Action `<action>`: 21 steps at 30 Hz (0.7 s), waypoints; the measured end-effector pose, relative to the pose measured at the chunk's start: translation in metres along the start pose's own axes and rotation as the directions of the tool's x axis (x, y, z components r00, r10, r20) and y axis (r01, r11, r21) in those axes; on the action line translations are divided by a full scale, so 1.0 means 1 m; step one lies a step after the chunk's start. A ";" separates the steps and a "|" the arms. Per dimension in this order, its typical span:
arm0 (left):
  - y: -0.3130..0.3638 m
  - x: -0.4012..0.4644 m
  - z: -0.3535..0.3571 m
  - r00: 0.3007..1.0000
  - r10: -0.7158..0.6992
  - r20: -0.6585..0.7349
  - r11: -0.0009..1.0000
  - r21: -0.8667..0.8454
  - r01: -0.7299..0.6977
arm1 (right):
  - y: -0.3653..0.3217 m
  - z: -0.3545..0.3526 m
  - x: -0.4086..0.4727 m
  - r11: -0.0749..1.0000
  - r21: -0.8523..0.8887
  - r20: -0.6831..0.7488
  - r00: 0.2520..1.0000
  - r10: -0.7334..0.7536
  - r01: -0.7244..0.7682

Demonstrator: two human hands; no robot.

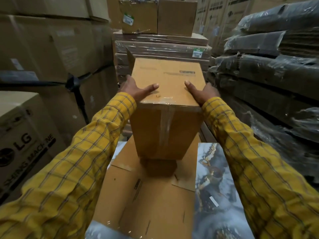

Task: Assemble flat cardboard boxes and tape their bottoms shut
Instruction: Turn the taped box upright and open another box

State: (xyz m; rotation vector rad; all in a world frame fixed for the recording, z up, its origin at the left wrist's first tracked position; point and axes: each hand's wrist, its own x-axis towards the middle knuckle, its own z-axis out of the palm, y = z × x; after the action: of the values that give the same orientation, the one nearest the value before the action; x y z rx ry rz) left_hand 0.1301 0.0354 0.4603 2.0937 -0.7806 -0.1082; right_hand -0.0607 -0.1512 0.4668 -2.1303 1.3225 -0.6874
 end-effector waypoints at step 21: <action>-0.052 -0.129 0.073 0.976 -0.174 -0.133 0.954 -0.270 0.133 | 0.109 0.059 -0.095 0.934 0.351 -0.005 0.997 0.073 -0.066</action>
State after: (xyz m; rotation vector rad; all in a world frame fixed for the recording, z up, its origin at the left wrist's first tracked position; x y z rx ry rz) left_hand 0.0274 0.0785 0.3493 1.8844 -0.4802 -0.1237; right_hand -0.1281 -0.0960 0.3371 -1.7865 1.1764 -0.8457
